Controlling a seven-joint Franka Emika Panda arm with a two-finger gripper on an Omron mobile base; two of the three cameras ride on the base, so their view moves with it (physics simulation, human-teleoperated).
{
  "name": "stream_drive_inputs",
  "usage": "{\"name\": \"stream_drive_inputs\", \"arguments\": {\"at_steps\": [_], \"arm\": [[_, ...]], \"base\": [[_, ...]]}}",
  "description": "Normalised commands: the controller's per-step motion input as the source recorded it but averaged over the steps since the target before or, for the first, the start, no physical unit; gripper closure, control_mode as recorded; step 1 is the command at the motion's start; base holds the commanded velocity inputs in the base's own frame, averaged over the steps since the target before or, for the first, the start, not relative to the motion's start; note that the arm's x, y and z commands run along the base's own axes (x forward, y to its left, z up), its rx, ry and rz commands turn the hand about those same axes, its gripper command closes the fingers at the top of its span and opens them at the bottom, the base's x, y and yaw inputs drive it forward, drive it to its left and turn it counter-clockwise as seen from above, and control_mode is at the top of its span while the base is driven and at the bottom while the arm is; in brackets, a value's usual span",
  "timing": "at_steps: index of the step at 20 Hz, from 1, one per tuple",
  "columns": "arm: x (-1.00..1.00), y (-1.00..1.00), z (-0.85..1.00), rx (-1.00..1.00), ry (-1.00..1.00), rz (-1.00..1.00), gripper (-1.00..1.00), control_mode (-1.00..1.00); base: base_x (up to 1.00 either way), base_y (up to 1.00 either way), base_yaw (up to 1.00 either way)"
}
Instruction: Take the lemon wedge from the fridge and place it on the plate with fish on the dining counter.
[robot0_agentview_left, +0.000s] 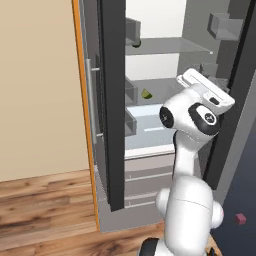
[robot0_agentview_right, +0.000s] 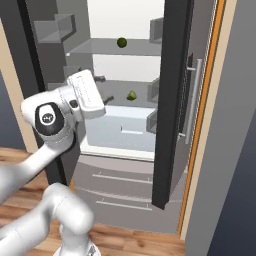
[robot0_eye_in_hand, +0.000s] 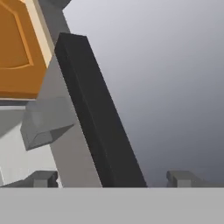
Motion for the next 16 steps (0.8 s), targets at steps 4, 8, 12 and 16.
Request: {"name": "stream_drive_inputs", "arguments": {"at_steps": [4, 8, 12, 16], "arm": [[0.75, 0.09, 0.10, 0.02, 0.26, -0.17, -1.00, -1.00], [0.74, -0.33, 0.00, 0.06, 0.28, -0.08, -1.00, -1.00], [0.45, -0.77, 0.00, 0.13, 0.20, -0.04, -1.00, -1.00], [0.57, -0.81, -0.03, 0.10, 0.18, -0.03, -1.00, -1.00]], "base": [[0.00, 0.00, 0.00], [0.00, 0.00, 0.00], [0.00, 0.00, 0.00], [0.00, 0.00, 0.00]]}}
